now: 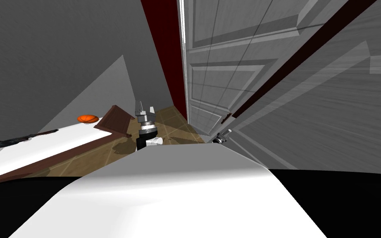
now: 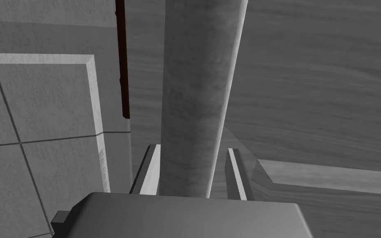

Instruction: Push the door open

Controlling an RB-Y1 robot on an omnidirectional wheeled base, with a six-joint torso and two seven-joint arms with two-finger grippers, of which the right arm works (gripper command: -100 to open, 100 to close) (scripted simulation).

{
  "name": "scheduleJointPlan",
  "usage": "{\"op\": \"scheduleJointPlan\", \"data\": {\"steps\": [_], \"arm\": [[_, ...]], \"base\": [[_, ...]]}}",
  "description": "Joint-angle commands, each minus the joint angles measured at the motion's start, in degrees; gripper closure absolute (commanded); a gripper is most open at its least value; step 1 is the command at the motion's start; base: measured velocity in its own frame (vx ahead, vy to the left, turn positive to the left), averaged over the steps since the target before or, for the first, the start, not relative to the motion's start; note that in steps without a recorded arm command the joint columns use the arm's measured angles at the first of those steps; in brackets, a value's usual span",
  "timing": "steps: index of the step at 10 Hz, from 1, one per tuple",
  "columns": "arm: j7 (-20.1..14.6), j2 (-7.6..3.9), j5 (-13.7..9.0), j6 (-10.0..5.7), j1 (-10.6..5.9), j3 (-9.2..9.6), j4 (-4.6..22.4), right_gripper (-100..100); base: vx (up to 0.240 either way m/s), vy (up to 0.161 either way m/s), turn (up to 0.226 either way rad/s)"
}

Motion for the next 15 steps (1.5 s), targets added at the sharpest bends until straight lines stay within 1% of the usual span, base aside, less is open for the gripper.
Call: {"op": "scheduleJointPlan", "data": {"steps": [1,2,3,4,15], "arm": [[0.18,-1.63,-0.68,-0.43,1.45,-1.22,-0.04,100],[0.32,-2.39,-1.13,-0.56,2.07,-1.76,0.13,100],[0.32,-2.39,-1.13,-0.56,2.07,-1.76,0.13,100],[0.43,-2.87,-1.47,-0.66,2.54,-2.18,0.26,100],[0.46,-2.99,-1.55,-0.68,2.65,-2.29,0.29,100]], "base": [[-0.017,-0.029,-0.031],[-0.039,-0.051,-0.083],[-0.024,-0.043,0.017],[0.002,-0.032,-0.007],[-0.001,-0.003,0.0]]}}
